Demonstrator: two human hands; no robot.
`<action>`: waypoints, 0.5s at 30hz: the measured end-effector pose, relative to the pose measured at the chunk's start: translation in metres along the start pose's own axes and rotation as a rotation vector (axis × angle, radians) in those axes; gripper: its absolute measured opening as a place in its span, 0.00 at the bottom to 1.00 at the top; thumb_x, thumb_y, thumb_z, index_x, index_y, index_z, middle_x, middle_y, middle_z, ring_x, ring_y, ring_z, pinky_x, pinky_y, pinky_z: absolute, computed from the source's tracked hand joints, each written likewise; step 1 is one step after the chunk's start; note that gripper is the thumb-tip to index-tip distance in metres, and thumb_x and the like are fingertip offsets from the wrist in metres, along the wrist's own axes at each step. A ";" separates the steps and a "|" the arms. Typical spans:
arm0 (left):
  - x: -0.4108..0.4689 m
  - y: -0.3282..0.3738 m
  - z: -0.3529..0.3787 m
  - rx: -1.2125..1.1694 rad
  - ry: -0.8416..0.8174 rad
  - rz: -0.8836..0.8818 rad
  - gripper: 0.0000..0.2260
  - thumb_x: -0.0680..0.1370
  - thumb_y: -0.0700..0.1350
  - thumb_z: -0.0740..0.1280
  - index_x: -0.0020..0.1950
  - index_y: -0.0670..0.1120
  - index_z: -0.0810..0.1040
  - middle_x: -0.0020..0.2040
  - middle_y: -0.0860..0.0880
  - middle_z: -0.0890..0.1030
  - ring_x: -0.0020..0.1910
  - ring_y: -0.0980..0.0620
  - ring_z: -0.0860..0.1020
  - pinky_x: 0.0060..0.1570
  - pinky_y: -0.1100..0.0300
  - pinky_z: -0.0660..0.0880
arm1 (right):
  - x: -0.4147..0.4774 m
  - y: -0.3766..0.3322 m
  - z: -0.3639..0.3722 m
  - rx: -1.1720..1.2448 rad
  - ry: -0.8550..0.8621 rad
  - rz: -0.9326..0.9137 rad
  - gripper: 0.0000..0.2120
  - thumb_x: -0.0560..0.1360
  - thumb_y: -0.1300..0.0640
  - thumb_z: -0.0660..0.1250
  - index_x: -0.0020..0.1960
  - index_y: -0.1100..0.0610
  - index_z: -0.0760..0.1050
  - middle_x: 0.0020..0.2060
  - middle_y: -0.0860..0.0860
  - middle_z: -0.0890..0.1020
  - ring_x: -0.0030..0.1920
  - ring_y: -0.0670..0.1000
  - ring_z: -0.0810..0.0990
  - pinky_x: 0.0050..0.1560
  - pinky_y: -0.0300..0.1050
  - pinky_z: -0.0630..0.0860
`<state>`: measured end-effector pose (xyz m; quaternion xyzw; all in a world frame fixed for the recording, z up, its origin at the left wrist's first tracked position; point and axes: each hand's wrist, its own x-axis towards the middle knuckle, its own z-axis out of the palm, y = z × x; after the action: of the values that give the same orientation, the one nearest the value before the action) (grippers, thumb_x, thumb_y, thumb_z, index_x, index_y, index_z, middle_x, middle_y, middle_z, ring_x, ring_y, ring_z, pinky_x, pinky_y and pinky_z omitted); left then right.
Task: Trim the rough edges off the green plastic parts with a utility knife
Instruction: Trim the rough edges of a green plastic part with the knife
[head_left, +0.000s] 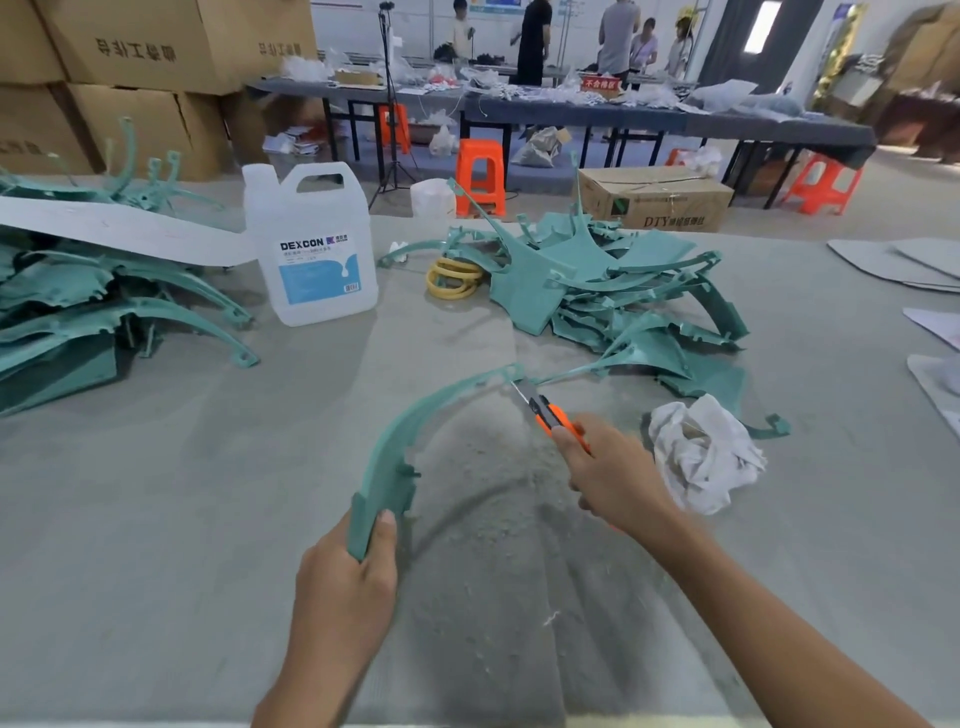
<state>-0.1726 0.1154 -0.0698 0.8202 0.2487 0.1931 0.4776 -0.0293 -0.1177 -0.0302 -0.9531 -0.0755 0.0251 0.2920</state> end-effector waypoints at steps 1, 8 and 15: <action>0.001 -0.001 -0.002 -0.013 -0.006 -0.018 0.17 0.81 0.48 0.66 0.33 0.47 0.74 0.27 0.51 0.77 0.31 0.47 0.76 0.33 0.50 0.72 | -0.005 -0.004 0.002 0.047 -0.005 -0.002 0.15 0.82 0.38 0.55 0.53 0.47 0.73 0.35 0.49 0.82 0.34 0.53 0.83 0.40 0.54 0.82; -0.002 0.004 -0.003 0.025 -0.035 0.041 0.17 0.81 0.48 0.65 0.32 0.50 0.72 0.24 0.56 0.74 0.27 0.49 0.71 0.29 0.53 0.66 | -0.032 -0.054 0.007 0.123 -0.087 -0.224 0.13 0.83 0.38 0.54 0.52 0.46 0.68 0.37 0.50 0.82 0.35 0.53 0.83 0.41 0.59 0.82; -0.017 0.005 0.001 0.092 -0.012 0.113 0.15 0.81 0.49 0.64 0.35 0.62 0.73 0.29 0.60 0.77 0.30 0.56 0.75 0.24 0.60 0.64 | -0.047 -0.079 0.007 -0.027 -0.236 -0.450 0.15 0.83 0.39 0.56 0.53 0.50 0.70 0.36 0.51 0.81 0.35 0.55 0.80 0.38 0.55 0.77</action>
<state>-0.1849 0.1024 -0.0673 0.8551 0.2079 0.2033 0.4293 -0.0868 -0.0568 0.0079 -0.9066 -0.3199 0.0694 0.2665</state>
